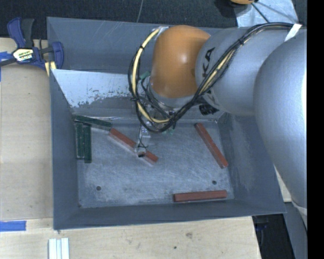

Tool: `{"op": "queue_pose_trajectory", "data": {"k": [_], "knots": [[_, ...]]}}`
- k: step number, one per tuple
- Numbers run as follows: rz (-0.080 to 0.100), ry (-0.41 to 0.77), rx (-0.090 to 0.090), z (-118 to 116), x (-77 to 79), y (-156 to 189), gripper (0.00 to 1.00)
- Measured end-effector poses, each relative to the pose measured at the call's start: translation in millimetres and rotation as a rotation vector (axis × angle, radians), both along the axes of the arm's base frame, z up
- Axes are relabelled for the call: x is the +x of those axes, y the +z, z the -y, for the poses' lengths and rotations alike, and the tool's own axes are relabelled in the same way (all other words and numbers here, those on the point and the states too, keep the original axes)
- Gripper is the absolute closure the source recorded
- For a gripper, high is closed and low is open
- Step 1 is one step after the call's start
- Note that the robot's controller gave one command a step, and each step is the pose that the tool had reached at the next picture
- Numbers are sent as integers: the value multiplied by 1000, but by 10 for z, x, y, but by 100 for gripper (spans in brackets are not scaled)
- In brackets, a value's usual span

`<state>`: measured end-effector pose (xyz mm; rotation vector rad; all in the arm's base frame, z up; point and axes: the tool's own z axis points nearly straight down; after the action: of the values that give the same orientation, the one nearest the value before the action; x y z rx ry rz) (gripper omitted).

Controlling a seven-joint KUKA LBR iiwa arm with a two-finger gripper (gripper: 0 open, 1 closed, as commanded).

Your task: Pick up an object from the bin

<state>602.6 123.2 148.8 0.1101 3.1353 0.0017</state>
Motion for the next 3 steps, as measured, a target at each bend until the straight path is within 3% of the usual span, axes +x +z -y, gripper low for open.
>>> {"op": "queue_pose_trajectory", "data": {"k": [1,2,3], "knots": [[-1,2,0,-6,0,0,0],[0,-275,0,69,-79,-751,100],[0,-275,0,69,-79,-751,100]]}}
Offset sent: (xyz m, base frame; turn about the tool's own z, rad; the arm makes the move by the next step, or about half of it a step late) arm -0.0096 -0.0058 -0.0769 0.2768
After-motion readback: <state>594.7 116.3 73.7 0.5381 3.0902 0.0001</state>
